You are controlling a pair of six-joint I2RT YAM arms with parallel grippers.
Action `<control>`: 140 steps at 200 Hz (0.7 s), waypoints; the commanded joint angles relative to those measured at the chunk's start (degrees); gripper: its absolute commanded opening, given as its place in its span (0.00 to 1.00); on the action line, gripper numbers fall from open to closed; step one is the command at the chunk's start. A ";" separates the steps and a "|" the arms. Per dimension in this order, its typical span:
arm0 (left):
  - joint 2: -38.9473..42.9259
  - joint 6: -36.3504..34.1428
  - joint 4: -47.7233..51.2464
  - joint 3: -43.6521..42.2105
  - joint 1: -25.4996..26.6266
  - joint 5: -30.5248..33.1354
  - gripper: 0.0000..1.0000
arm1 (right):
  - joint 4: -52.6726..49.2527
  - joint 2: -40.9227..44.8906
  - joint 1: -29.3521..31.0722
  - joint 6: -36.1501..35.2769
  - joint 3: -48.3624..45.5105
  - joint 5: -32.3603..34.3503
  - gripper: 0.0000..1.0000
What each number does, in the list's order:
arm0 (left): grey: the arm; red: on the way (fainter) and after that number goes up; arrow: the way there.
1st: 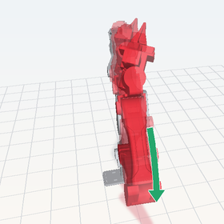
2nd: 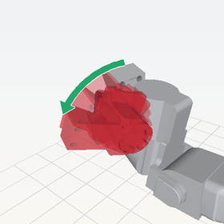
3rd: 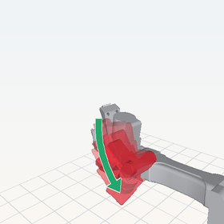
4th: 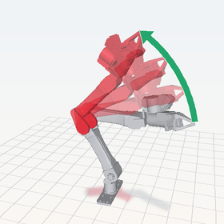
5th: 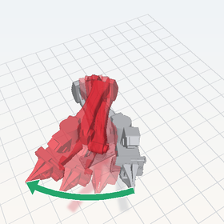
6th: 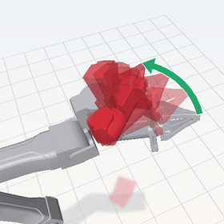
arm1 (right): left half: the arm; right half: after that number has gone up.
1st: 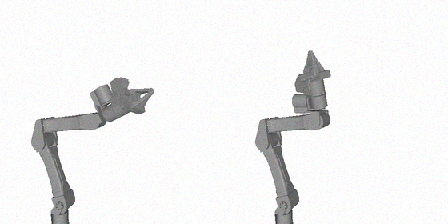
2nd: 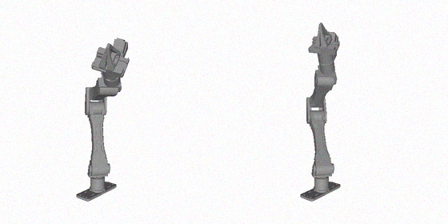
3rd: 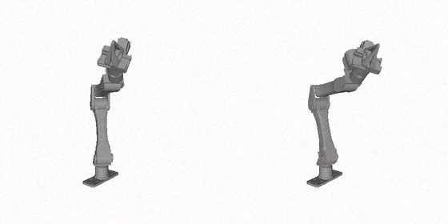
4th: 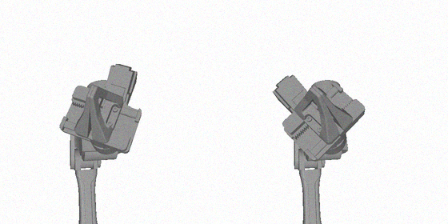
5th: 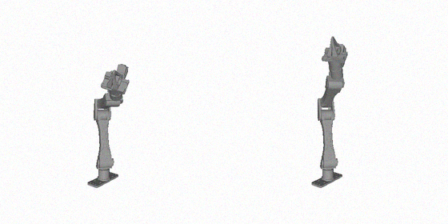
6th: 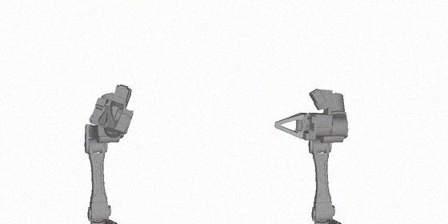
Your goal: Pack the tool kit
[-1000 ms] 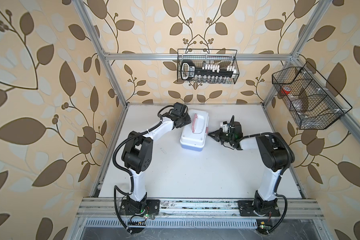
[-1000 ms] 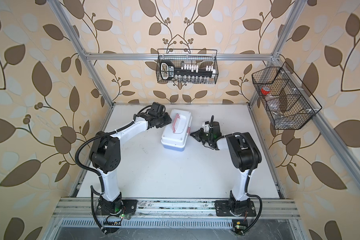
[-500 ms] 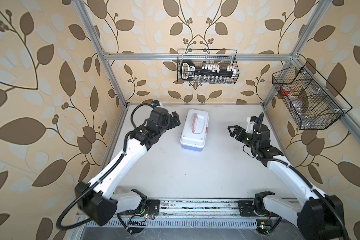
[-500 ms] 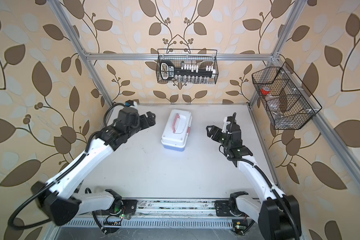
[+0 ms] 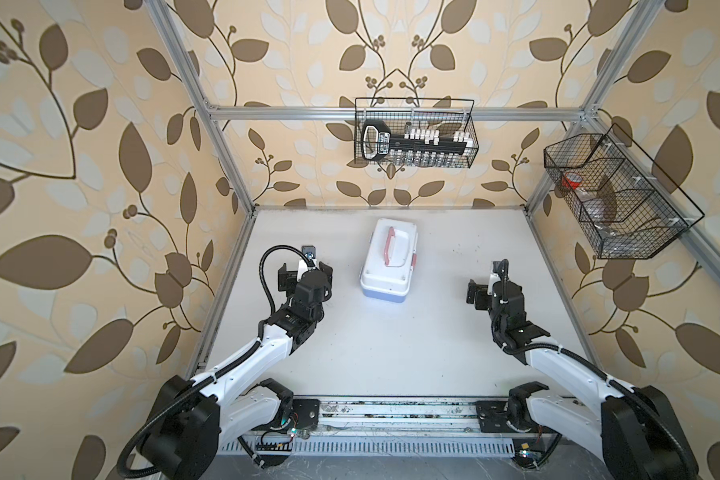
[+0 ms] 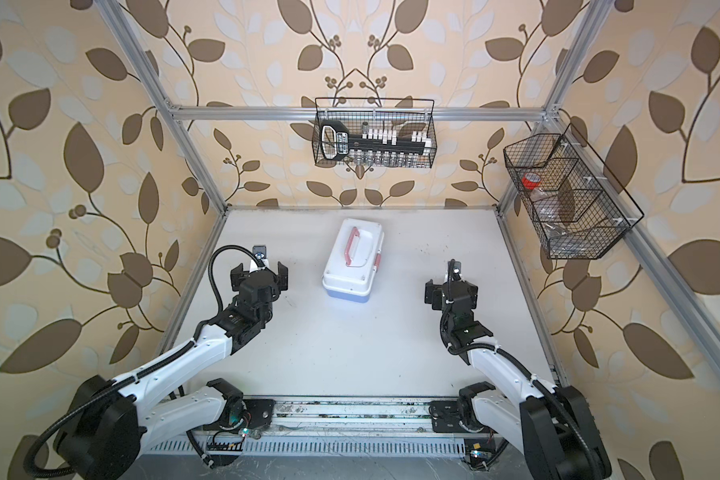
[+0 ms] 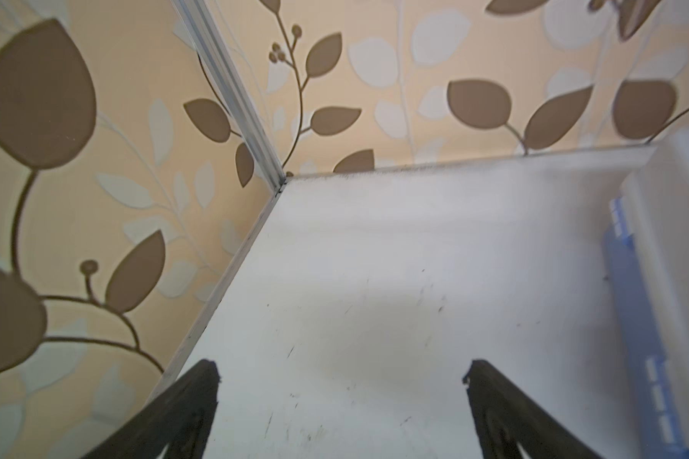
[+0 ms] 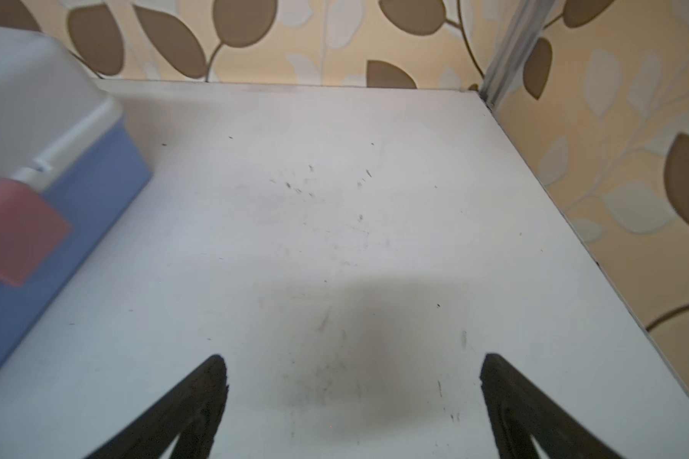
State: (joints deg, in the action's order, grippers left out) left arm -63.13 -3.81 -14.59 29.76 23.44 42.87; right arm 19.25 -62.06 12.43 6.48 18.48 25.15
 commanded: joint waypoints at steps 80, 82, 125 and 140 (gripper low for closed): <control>-21.85 8.04 -24.29 -6.17 -24.06 -28.79 0.99 | 31.80 -12.30 -7.54 -3.75 -5.07 -4.00 1.00; -22.21 7.68 -25.78 -6.79 -24.01 -29.47 0.99 | 32.28 -12.12 -7.69 -3.62 -5.53 -4.37 1.00; -22.61 5.25 -27.78 -7.79 -23.21 -32.66 0.99 | 45.80 -16.17 -9.89 -6.01 -10.48 -15.12 1.00; -22.66 5.13 -28.23 -7.96 -23.21 -32.63 0.99 | 39.56 -15.04 -10.05 -5.92 -8.55 -15.78 1.00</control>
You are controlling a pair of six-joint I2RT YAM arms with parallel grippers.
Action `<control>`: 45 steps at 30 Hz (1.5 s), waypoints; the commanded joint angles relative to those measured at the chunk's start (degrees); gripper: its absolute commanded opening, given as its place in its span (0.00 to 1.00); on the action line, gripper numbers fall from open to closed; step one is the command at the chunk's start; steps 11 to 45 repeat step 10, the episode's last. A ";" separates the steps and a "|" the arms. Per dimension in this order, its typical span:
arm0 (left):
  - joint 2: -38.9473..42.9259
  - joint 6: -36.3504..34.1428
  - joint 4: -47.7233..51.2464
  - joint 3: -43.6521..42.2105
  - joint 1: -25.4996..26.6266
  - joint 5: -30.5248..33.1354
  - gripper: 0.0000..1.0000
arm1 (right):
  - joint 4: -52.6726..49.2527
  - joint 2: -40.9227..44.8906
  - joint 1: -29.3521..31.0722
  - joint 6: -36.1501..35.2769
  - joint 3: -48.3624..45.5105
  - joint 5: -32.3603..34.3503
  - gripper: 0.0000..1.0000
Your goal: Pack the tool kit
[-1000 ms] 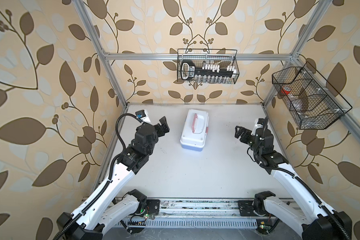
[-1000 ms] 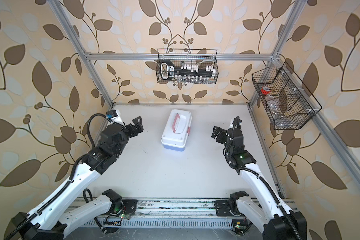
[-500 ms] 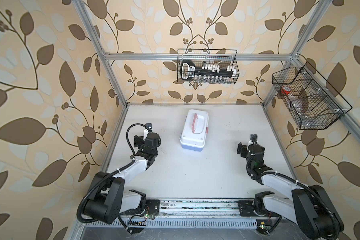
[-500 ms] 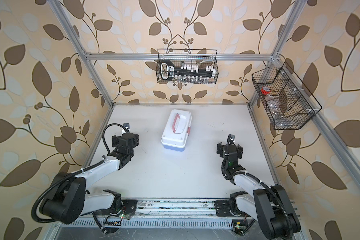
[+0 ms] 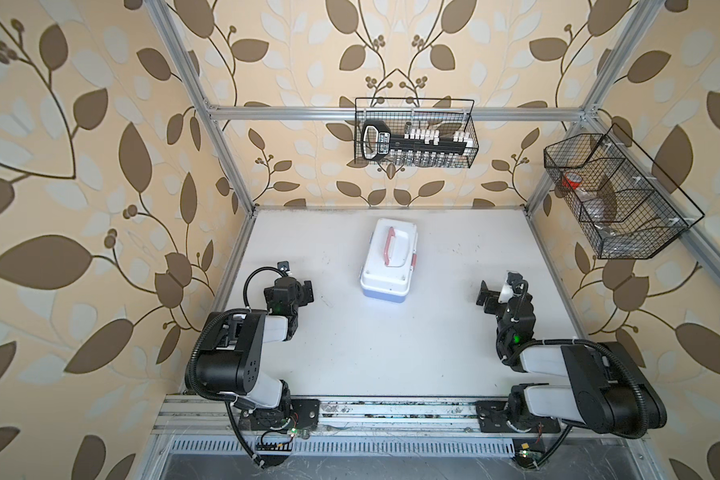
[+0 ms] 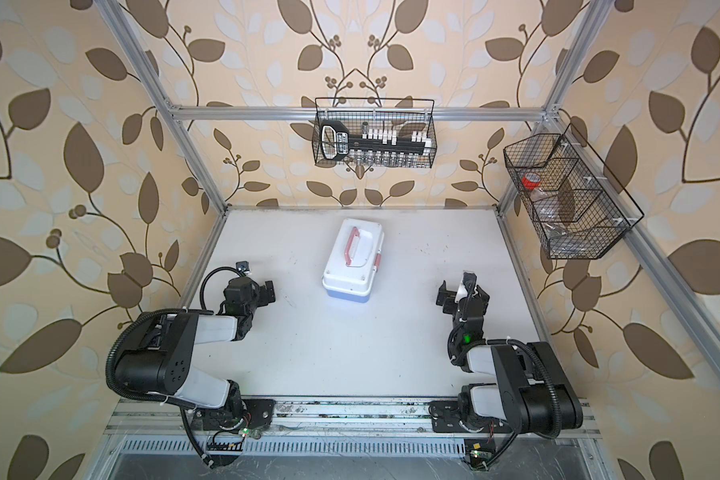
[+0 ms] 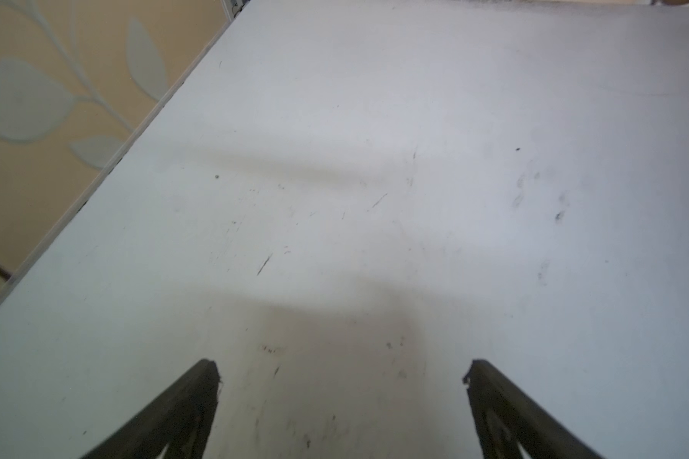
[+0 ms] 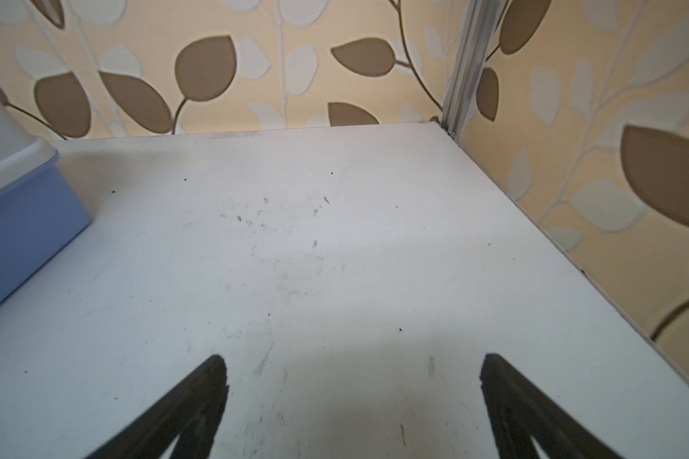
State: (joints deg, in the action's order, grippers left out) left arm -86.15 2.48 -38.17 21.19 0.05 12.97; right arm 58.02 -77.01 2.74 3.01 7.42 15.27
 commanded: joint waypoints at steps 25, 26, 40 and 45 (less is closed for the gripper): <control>0.64 -0.46 -3.49 1.04 0.14 -1.50 0.99 | 1.36 -0.26 -1.66 -2.07 2.45 -8.40 1.00; 0.64 -0.46 -3.49 1.04 0.14 -1.50 0.99 | 1.36 -0.26 -1.66 -2.07 2.45 -8.40 1.00; 0.64 -0.46 -3.49 1.04 0.14 -1.50 0.99 | 1.36 -0.26 -1.66 -2.07 2.45 -8.40 1.00; 0.64 -0.46 -3.49 1.04 0.14 -1.50 0.99 | 1.36 -0.26 -1.66 -2.07 2.45 -8.40 1.00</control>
